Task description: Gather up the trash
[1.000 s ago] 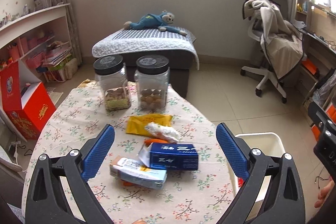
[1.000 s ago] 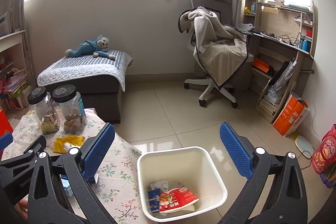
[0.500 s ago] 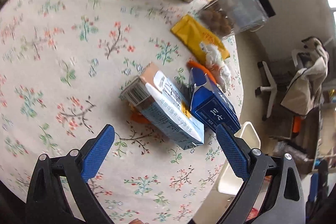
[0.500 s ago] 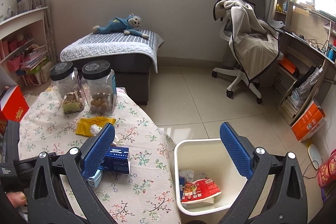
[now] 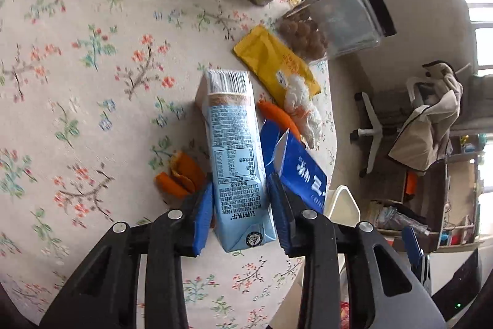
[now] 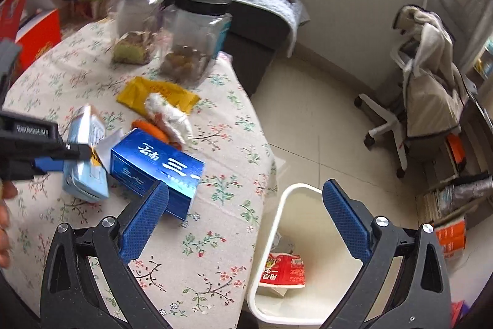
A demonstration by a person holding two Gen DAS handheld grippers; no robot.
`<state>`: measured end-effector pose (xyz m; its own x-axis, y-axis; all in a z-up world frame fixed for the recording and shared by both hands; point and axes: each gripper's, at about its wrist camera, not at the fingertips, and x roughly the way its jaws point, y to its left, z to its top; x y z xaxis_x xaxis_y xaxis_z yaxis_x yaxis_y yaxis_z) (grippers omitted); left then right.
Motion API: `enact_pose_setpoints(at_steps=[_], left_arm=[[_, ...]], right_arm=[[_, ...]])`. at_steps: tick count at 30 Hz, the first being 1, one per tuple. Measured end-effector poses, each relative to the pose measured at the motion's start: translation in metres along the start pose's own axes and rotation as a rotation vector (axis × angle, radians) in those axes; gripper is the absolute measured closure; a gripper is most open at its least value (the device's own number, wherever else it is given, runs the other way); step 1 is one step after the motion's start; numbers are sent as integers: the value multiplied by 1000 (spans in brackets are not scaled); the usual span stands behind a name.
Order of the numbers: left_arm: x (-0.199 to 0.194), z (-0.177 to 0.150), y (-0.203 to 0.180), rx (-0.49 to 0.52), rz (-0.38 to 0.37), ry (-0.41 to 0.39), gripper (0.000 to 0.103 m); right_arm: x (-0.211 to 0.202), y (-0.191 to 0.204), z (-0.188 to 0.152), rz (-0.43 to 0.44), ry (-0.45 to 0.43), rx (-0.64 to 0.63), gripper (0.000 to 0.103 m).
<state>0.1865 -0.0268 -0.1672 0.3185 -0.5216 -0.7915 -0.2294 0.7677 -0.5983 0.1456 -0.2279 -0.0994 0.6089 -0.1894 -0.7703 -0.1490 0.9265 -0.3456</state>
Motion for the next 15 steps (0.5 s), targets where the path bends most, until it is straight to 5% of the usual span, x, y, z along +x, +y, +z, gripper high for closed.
enact_pose_setpoints(at_steps=[7,11,15], left_arm=[[-83,21,1,303,146,-232,74],[-103,30,12,385,145,-189,74],[-96,36,28,436,227,-85,74]], right_arm=[[34,73,6,38,61,-304,7],[49,90,12,66,75,-393,7],[73,98,13,86,168,-414,7]])
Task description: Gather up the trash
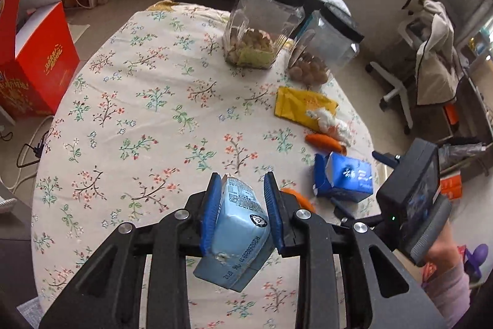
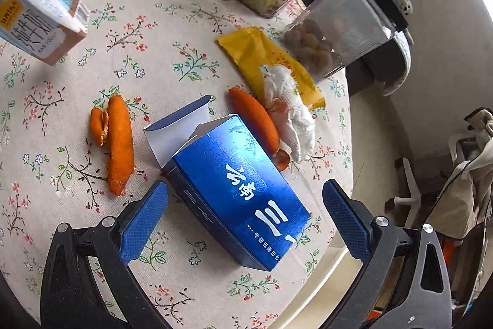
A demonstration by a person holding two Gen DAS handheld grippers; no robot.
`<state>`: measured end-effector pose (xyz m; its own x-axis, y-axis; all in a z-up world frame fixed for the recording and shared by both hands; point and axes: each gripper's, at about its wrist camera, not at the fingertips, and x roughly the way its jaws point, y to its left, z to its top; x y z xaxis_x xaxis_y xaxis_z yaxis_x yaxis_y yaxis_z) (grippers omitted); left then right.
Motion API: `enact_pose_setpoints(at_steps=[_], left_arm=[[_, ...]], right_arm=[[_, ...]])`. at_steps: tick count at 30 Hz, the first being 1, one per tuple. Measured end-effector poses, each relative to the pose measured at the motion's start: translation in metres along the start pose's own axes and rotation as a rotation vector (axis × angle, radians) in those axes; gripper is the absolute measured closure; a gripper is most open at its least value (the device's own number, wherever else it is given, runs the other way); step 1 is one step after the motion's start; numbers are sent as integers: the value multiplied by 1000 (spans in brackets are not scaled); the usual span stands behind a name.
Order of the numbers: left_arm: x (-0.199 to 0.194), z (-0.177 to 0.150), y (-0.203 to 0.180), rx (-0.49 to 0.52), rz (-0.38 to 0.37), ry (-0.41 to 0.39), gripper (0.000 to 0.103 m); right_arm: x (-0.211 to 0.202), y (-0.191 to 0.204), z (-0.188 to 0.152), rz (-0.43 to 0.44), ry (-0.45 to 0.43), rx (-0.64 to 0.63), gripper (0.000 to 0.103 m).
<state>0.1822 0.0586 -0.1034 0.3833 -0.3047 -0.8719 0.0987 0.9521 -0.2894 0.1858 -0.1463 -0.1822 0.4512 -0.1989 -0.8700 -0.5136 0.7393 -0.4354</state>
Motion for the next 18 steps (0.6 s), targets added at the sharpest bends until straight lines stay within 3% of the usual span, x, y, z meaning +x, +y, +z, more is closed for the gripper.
enact_pose_setpoints(at_steps=[2,4,6,9,11,14,18], left_arm=[[12,-3,16,-15,19,63,73],[26,-6,35,-48,35,139,73],[37,-9,52,-74,55,201,55],[42,-11,68,-50,113,237,38],[43,-13,71,-22,103,266,33],[34,-17,67,24,80,270,29],[28,-29,40,137,30,287,21]], right_arm=[[14,3,0,41,68,25,9],[12,1,-1,77,82,64,12],[6,1,-3,159,112,91,14],[3,13,-11,218,174,79,18],[1,16,-18,259,194,95,23],[-5,6,-24,299,182,165,21],[-4,-20,-29,329,165,308,10]])
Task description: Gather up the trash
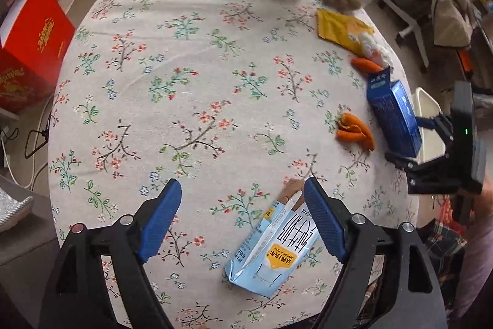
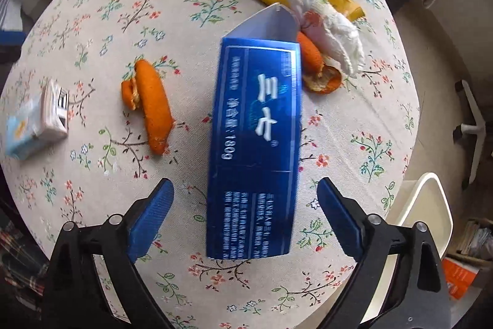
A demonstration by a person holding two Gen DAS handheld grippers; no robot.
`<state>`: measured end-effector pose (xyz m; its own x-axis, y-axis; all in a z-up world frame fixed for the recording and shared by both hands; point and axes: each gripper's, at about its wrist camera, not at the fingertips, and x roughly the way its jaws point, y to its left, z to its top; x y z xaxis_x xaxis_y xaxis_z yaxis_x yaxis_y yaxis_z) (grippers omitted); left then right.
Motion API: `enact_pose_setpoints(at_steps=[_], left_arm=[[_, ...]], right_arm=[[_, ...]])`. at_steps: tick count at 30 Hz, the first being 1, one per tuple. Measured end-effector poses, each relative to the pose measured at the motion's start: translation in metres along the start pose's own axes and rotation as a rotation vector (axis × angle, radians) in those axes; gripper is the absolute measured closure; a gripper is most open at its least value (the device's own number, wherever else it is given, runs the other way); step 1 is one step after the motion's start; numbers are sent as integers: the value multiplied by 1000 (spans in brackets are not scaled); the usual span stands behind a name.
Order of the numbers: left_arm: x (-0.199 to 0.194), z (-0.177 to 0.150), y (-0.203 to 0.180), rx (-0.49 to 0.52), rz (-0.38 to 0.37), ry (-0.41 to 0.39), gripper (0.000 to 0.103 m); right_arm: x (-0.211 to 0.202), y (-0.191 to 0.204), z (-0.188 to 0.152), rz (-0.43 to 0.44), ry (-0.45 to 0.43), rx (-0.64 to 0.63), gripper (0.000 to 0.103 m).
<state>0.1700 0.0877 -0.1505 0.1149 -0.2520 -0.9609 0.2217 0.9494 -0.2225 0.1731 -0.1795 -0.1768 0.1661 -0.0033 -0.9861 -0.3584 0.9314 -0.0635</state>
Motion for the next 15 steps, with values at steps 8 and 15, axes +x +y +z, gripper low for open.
enact_pose_setpoints(at_steps=[8,15], left_arm=[[57,-34,-65,295,119,172,19],[61,-42,-66,343,174,157,43]], right_arm=[[4,-12,12,19,-15,112,10],[-3,-1,23,48,-35,125,64]])
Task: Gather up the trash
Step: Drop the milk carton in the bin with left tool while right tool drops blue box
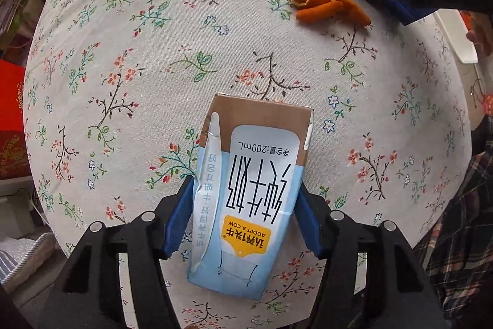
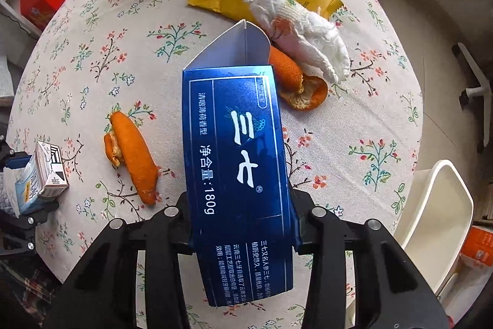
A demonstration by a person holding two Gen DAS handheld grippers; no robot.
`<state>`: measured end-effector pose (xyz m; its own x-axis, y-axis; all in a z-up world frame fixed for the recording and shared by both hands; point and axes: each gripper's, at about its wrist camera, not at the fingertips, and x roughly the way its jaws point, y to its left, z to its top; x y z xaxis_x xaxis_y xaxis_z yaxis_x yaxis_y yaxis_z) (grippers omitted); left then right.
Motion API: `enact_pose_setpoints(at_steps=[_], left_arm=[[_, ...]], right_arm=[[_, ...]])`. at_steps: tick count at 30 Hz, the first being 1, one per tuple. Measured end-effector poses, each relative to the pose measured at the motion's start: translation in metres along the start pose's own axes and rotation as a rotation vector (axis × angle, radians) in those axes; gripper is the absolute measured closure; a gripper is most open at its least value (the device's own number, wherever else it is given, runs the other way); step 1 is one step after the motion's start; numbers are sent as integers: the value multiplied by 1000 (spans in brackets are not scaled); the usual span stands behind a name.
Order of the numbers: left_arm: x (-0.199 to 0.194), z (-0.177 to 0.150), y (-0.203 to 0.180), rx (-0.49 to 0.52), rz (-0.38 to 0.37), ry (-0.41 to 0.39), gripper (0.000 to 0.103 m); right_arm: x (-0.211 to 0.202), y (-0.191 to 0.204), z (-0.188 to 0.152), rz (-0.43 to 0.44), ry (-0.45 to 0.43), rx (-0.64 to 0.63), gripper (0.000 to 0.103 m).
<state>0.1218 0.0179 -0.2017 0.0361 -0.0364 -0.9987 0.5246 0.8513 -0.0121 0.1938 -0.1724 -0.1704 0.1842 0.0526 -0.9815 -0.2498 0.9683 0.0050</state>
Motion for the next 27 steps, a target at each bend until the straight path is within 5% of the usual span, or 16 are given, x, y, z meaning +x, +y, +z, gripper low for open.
enact_pose_setpoints(at_steps=[5,12,19,27], left_arm=[[-36,8,36,-159,7,-156,43],[-116,16,81,-439,20,-509,43],[-164,23,59,-501,151,-788,43],[-197,19,26,-514,253,-964,42]], right_arm=[[-47,17,18,41,-147,15,64],[-104,39,25,81,-431,42,64],[-149,45,6,42,-667,83,64],[-176,29,-20,-17,-828,151,64]])
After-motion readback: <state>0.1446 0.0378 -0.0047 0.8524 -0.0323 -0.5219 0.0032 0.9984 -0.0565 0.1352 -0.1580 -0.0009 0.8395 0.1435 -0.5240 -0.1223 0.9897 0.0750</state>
